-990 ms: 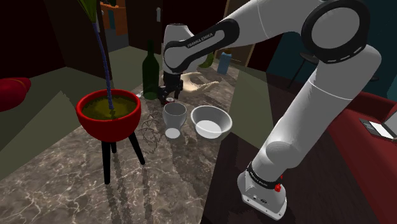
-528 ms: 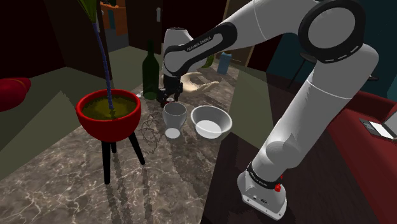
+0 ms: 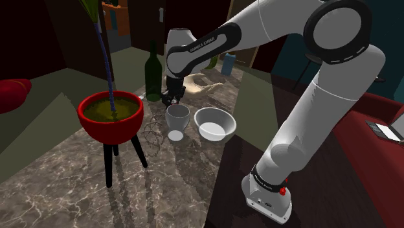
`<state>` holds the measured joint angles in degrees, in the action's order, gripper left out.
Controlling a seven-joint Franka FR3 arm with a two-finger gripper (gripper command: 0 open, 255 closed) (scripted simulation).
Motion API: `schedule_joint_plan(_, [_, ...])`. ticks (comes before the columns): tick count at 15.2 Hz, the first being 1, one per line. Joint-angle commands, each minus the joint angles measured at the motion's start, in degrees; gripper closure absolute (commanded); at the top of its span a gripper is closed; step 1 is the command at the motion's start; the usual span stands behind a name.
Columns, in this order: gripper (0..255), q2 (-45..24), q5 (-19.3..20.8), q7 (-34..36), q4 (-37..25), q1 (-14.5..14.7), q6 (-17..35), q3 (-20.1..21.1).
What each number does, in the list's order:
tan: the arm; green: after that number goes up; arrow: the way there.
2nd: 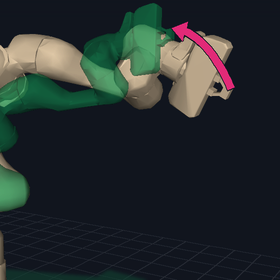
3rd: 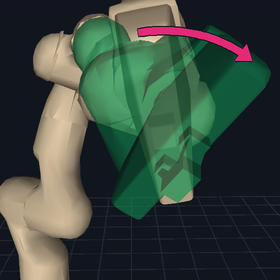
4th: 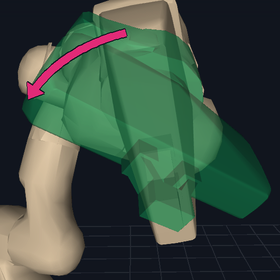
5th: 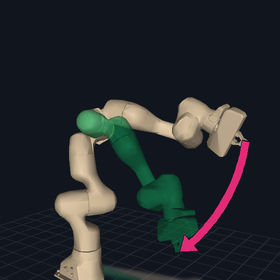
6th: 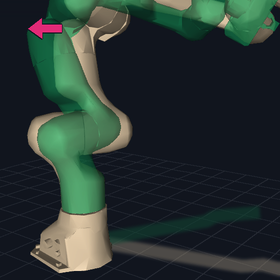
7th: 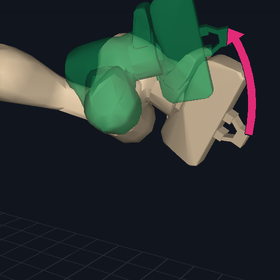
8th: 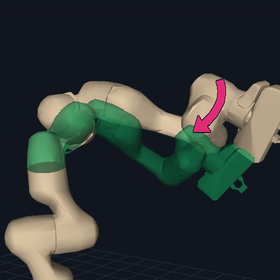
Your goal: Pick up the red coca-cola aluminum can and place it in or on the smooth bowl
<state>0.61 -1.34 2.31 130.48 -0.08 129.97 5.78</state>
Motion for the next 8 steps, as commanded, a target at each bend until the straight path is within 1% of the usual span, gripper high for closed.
schedule_joint_plan(1, [255,-0.03,-0.03,0.00,0.00,0.03,-0.01,0.04])
schedule_joint_plan(4, [255,0.01,-0.03,-0.01,0.08,0.03,0.03,0.04])
schedule_joint_plan(8, [255,1.70,-0.19,-0.09,-1.32,0.02,-3.05,0.01])
